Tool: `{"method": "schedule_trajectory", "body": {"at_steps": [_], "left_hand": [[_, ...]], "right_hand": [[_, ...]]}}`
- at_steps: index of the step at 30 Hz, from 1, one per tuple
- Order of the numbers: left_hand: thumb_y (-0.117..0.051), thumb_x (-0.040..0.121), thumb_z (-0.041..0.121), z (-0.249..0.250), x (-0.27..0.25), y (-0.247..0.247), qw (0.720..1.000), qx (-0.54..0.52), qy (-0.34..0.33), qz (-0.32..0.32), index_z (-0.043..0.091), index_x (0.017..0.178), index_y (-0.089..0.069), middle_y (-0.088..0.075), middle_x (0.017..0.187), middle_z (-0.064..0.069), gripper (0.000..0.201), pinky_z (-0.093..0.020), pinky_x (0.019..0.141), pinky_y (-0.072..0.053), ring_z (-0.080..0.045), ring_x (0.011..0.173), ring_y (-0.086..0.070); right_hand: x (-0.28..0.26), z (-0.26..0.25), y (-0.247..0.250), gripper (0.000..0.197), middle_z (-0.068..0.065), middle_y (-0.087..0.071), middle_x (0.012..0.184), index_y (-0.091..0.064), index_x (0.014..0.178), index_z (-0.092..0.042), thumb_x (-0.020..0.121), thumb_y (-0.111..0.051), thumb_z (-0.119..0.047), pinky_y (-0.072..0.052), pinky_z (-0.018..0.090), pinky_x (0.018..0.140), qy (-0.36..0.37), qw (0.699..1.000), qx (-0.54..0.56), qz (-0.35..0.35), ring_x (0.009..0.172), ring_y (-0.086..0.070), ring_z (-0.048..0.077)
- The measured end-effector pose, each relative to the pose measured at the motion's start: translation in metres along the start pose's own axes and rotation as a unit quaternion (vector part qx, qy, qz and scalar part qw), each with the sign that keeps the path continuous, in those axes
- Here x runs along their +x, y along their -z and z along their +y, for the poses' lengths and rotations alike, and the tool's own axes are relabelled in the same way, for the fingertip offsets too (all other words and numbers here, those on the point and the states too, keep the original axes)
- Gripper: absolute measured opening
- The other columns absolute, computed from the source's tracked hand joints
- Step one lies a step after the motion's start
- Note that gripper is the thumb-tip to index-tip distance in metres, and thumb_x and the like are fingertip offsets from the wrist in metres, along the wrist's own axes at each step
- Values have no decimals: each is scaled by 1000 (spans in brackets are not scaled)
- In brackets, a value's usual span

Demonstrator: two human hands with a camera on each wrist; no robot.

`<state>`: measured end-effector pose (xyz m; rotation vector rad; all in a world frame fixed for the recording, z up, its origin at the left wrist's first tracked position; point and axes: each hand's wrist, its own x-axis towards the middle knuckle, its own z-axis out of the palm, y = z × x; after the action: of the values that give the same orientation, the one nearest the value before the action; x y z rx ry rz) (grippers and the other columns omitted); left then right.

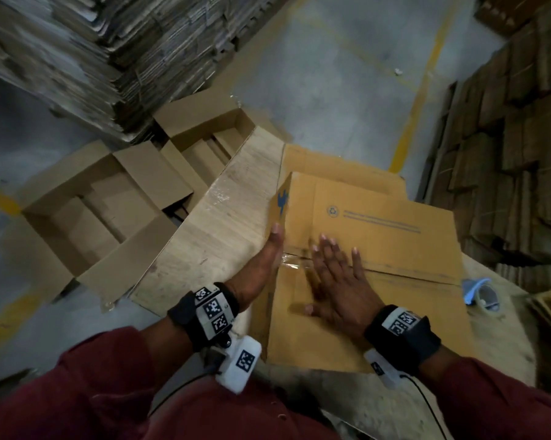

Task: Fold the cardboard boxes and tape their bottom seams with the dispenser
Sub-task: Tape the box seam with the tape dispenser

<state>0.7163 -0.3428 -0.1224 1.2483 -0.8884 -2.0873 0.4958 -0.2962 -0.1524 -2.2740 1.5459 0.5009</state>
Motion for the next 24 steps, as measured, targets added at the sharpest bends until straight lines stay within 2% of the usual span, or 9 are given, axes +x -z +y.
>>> {"method": "schedule_trajectory", "body": {"at_steps": [2, 3, 7, 9, 12, 15, 17, 19, 24], "left_hand": [[-47, 97, 71, 8, 11, -6, 996, 57, -57, 33, 34, 163, -18, -28, 160, 21, 81, -23, 116, -28, 1, 147, -31], [-59, 91, 71, 13, 17, -12, 990, 93, -89, 57, 37, 161, -22, -38, 160, 14, 86, -31, 117, -32, -7, 146, -38], [-68, 74, 75, 26, 34, -60, 952, 260, -152, 51, 41, 133, -52, -70, 116, 8, 70, -43, 97, -55, -11, 99, -69], [-71, 79, 68, 22, 34, -101, 928, 340, -152, 6, 41, 128, -55, -68, 111, 13, 58, -42, 92, -56, -12, 91, -69], [-70, 83, 67, -6, 36, -167, 880, 451, -144, -35, 40, 132, -53, -65, 117, 12, 58, -36, 91, -54, -16, 100, -66], [-71, 83, 67, -37, 50, -224, 878, 470, -89, -34, 35, 133, -55, -67, 121, 7, 62, -33, 91, -52, -18, 108, -65], [-72, 80, 68, -51, 61, -251, 894, 444, -53, 14, 32, 128, -58, -71, 117, 3, 62, -36, 97, -52, -20, 109, -65], [-72, 80, 67, -60, 67, -273, 884, 459, -55, 65, 30, 128, -59, -70, 120, 0, 61, -38, 99, -51, -23, 113, -64], [-72, 86, 60, -89, 54, -297, 826, 534, -97, 151, 24, 137, -57, -64, 132, -4, 65, -35, 95, -49, -25, 120, -61]], "right_hand": [[-17, 32, 15, 113, 4, 29, 165, 10, 162, -24, 75, 5, -95, 12, 58, 121, -84, 996, 29, 30, 153, 27, 24], [-29, 55, 18, 109, 4, 19, 168, 0, 164, -28, 77, -3, -94, 6, 59, 121, -137, 988, 50, 50, 155, 19, 25], [-97, 143, 15, 92, 16, -36, 160, -43, 153, -21, 86, -41, -84, -29, 45, 117, -319, 911, 205, 164, 148, -32, 32], [-128, 172, 3, 80, 18, -43, 154, -43, 152, -14, 92, -55, -64, -36, 38, 111, -368, 875, 269, 163, 140, -44, 31], [-163, 199, -31, 86, 20, -48, 151, -27, 158, -8, 94, -66, -50, -41, 37, 105, -427, 849, 301, 81, 135, -50, 33], [-176, 216, -62, 80, 15, -58, 139, -42, 147, -10, 89, -69, -57, -49, 36, 95, -437, 846, 304, 26, 122, -59, 33], [-174, 224, -74, 61, 15, -69, 118, -64, 120, -9, 87, -68, -60, -51, 35, 86, -416, 859, 297, 26, 112, -65, 33], [-166, 227, -80, 53, 15, -70, 98, -65, 88, -13, 85, -66, -65, -49, 33, 75, -389, 871, 299, 36, 103, -67, 35], [-147, 195, -80, 58, 17, -67, 119, -63, 111, -9, 92, -58, -64, -48, 35, 86, -351, 873, 331, 68, 113, -63, 37]]}}
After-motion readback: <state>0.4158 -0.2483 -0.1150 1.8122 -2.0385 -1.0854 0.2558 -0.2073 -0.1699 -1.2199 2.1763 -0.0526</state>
